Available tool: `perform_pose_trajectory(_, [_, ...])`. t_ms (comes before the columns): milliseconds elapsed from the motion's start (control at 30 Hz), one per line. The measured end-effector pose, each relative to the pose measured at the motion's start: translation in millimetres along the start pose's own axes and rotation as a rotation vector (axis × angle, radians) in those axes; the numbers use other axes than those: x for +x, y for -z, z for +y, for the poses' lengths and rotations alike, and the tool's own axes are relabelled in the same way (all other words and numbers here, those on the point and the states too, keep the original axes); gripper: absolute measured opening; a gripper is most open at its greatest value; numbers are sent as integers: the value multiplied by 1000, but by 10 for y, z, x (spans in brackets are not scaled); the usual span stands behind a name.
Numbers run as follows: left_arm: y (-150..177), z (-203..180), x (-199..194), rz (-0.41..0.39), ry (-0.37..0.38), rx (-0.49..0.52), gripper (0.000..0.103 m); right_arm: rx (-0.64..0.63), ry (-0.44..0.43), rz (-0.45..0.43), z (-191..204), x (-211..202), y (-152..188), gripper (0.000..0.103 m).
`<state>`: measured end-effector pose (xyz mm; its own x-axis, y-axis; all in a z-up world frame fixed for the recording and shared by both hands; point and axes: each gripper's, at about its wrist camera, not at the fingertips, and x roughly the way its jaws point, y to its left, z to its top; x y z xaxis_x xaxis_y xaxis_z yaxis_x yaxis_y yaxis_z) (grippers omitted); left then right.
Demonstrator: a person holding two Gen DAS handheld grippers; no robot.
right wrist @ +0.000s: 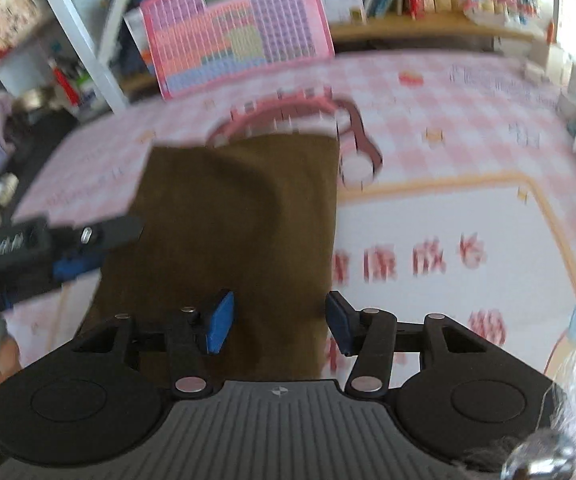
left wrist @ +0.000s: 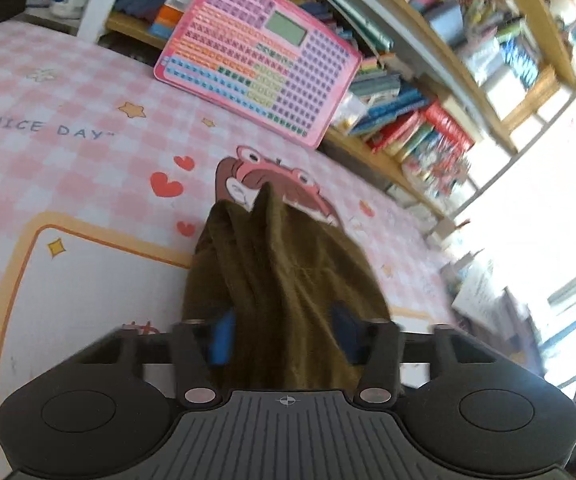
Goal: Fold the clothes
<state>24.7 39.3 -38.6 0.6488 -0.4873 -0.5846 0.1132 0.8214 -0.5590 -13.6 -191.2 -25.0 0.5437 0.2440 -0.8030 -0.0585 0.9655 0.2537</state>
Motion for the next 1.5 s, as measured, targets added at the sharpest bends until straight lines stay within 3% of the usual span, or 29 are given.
perform_pose_trajectory(33, [2, -3, -7, -3, -9, 7, 12, -8, 6, 3, 28, 20, 28, 50])
perform_pose_trajectory(100, [14, -71, -99, -53, 19, 52, 10, -21, 14, -4, 67, 34, 56, 51])
perform_pose_trajectory(200, [75, -255, -189, -104, 25, 217, 10, -2, 17, -5, 62, 59, 64, 52])
perform_pose_trajectory(300, [57, 16, 66, 6, -81, 121, 12, 1, 23, 7, 80, 110, 71, 56])
perform_pose_trajectory(400, [29, 159, 130, 37, -57, 58, 14, -16, 23, 17, 113, 133, 79, 57])
perform_pose_trajectory(600, [-18, 229, 48, 49, -24, 26, 17, 32, 4, 35, 46, 163, 55, 60])
perform_pose_trajectory(667, [-24, 197, -37, 39, -35, 48, 27, 38, 2, 29, 44, 134, 44, 60])
perform_pose_trajectory(733, [-15, 144, -84, 35, -56, 89, 54, 40, -6, 6, 42, 80, 29, 60])
perform_pose_trajectory(800, [-1, 100, -126, 36, -74, 125, 71, 54, -8, -32, 5, 34, 6, 60])
perform_pose_trajectory(1167, [49, 232, -31, 128, -44, 62, 72, 236, -90, 8, -285, 76, 4, 60])
perform_pose_trajectory(1267, [50, 235, 56, 153, -54, 56, 66, 260, -117, 25, -305, 129, 21, 59])
perform_pose_trajectory(1433, [24, 208, 104, 171, -64, 40, 48, 247, -142, 25, -270, 150, 19, 41])
perform_pose_trajectory(1500, [24, 153, 61, 166, -51, 48, 39, 167, -125, -6, -163, 82, 7, 28])
